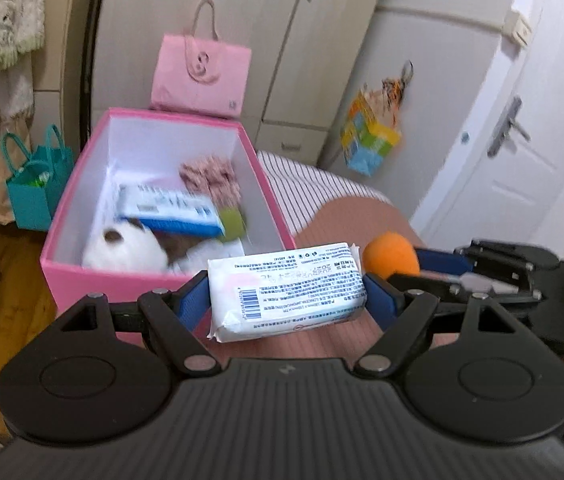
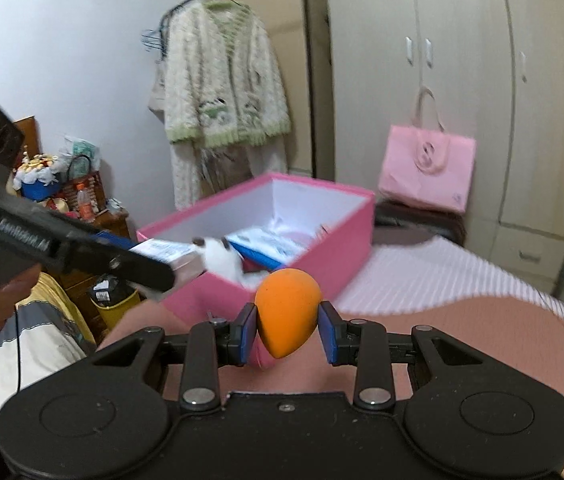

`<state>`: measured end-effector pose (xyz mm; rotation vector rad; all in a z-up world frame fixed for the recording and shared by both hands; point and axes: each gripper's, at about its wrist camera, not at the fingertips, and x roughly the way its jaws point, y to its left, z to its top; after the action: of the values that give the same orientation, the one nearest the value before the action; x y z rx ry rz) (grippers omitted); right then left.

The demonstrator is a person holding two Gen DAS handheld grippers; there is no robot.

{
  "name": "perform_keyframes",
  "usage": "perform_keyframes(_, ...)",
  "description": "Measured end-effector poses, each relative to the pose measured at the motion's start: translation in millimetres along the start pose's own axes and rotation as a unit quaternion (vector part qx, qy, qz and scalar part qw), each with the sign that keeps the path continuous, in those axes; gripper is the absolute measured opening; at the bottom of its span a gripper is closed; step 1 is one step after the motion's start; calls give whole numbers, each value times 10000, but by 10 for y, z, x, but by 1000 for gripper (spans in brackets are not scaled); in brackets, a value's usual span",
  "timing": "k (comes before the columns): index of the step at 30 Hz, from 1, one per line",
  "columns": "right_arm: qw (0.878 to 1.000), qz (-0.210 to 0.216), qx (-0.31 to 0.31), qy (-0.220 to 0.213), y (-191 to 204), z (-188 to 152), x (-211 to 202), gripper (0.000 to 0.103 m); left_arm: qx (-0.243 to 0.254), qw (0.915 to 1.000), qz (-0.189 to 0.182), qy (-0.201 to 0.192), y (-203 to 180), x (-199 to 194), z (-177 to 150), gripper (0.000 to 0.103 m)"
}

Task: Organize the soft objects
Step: 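Lift and carry the sponge and wipes pack over the pink box with both grippers, then open both grippers to drop the sponge and wipes pack into the box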

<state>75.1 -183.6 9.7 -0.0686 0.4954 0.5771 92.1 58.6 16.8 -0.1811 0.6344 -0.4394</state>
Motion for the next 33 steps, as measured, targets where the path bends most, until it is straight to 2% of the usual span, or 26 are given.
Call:
perform_keyframes(7,9993,181,-222,-257,98,320,429,38,-346,9994,57,-66,417,283,291,79)
perform_keyframes(10,9988,215,-414,-133,84,480,718,38,-534,9984,77,-183,643,394,427,79)
perform_keyframes(13,9992,94,-376,28,40,624,997,39,-665,9971,285,-225,841,539,562,80)
perform_keyframes(16,9991,190,-330,194,-21,732,1241,39,-487,9976,493,13,931,770,682,80)
perform_keyframes(20,9979,48,-498,409,-26,783,1555,39,-439,9968,610,285,1016,1021,804,80)
perform_keyframes(23,9960,-63,-586,677,-91,787,1786,39,-432,9940,920,396,1080,1201,894,80)
perform_keyframes(26,9947,-231,-559,832,-204,807,1975,39,-204,9909,1205,563,1120,1369,974,80)
perform_keyframes(29,9936,-154,-628,929,-255,833,2101,39,-238,9911,1148,637,1125,1448,1034,80)
perform_keyframes(33,9911,-133,-904,969,-231,855,2251,39,-303,9888,1290,689,1122,1553,1075,81)
